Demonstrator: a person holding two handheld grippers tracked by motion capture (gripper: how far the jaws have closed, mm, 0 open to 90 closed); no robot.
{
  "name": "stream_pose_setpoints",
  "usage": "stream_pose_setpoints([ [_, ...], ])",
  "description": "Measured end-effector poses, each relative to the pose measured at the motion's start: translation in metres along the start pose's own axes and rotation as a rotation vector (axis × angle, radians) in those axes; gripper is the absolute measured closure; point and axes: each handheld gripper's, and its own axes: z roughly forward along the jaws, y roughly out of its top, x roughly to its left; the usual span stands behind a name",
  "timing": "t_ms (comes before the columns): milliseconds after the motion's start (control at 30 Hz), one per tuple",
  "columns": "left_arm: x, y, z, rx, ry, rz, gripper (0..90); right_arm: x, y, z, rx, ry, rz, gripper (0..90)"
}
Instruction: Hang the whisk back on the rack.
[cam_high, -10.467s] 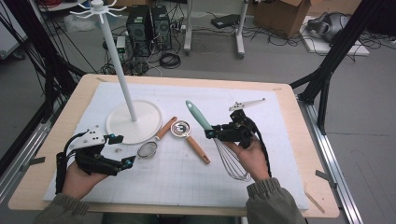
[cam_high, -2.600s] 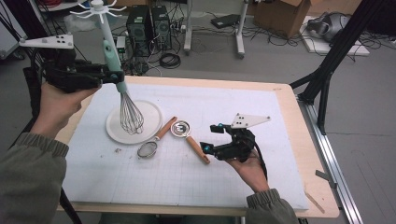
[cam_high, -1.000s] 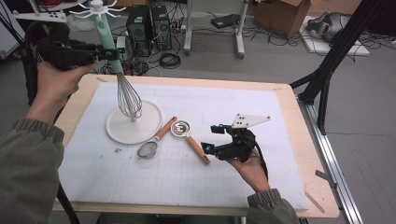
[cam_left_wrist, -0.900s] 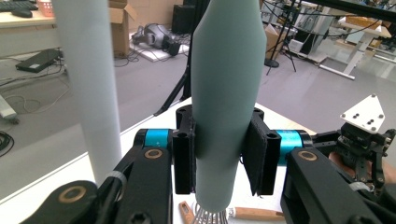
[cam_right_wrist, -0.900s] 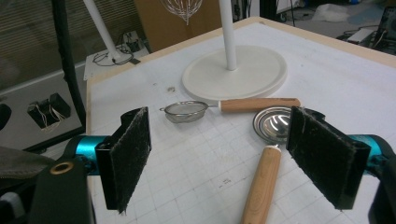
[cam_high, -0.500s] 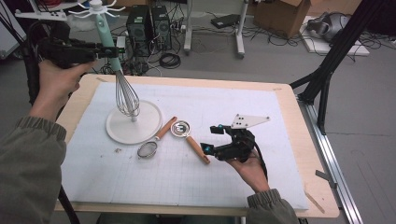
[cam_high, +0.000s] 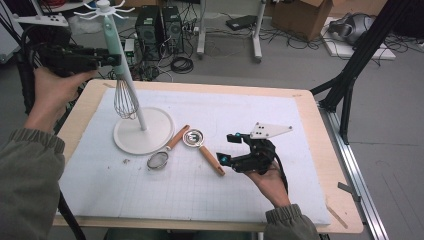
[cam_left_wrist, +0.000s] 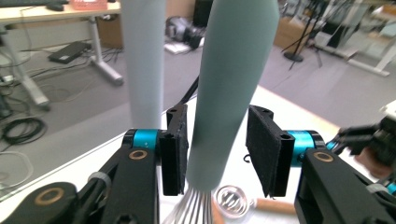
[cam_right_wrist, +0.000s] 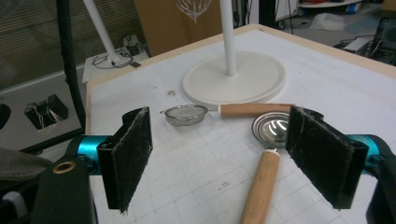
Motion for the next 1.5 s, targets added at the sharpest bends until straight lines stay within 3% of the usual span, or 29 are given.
stream_pose_setpoints([
  [300, 0.000, -0.001, -0.013, 0.004, 0.032, 0.011, 53.4, -0.002, -0.001, -0.001, 0.004, -0.017, -0.002, 22.3],
  [533, 0.003, -0.002, -0.026, -0.001, 0.046, 0.023, 58.9, -0.002, -0.002, 0.000, 0.017, -0.023, -0.004, 22.3],
  [733, 0.001, -0.008, -0.041, -0.019, 0.007, 0.040, 73.0, -0.003, -0.002, -0.001, 0.017, -0.033, 0.005, 22.3],
  [1000, 0.002, -0.010, -0.047, -0.026, -0.021, 0.052, 85.2, -0.007, -0.003, -0.004, 0.005, -0.042, 0.011, 22.2],
  [1500, -0.008, -0.003, -0.046, -0.032, -0.065, 0.077, 89.6, -0.011, -0.005, -0.008, 0.002, -0.046, 0.028, 22.2],
])
